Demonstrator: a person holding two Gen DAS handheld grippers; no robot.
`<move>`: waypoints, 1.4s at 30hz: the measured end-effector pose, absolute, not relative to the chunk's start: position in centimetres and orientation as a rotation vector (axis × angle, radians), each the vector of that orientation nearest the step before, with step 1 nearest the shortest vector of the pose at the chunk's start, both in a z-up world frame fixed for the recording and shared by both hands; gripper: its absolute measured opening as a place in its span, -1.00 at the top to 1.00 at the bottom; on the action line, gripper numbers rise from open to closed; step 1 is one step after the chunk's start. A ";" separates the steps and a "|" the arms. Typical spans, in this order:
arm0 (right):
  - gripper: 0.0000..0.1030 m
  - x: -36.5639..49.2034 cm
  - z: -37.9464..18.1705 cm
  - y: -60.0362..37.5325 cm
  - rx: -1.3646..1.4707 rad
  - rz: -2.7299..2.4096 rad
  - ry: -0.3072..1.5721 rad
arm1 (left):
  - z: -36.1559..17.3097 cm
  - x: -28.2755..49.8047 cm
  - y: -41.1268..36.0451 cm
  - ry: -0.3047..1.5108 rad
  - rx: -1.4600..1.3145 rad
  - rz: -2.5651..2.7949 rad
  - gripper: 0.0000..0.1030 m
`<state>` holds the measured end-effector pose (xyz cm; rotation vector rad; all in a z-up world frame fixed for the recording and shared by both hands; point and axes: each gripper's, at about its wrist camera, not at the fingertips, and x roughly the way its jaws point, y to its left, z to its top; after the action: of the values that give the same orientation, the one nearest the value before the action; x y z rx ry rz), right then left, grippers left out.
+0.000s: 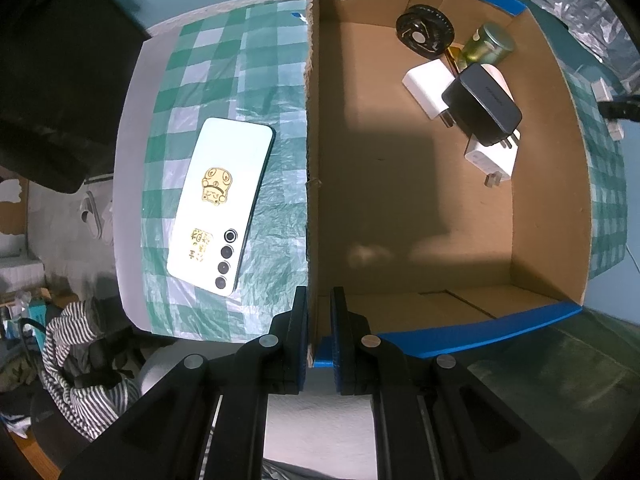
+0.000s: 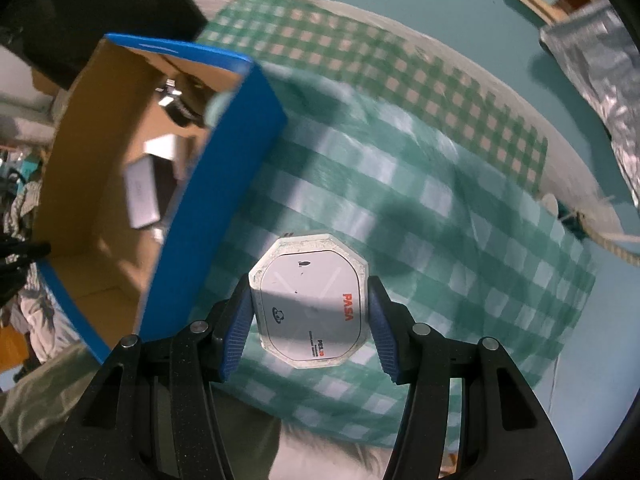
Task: Organize rigid objects
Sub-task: 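Carry the PASA pad into the box and release it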
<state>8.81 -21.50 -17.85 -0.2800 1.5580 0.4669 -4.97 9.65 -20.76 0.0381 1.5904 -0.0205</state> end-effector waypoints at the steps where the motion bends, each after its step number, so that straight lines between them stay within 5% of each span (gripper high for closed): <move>1: -0.06 8.8 -17.6 -21.1 -0.283 0.476 1.552 | -20.7 -5.0 9.7 1.590 0.038 -0.022 0.84; 42: -0.07 10.7 -19.1 -8.1 -0.431 0.580 1.506 | -20.3 -5.5 9.8 1.576 0.036 -0.050 0.84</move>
<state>10.67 -8.13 -19.11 -0.4312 1.5057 0.5803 -5.50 9.82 -20.35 0.0358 1.5756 -0.0497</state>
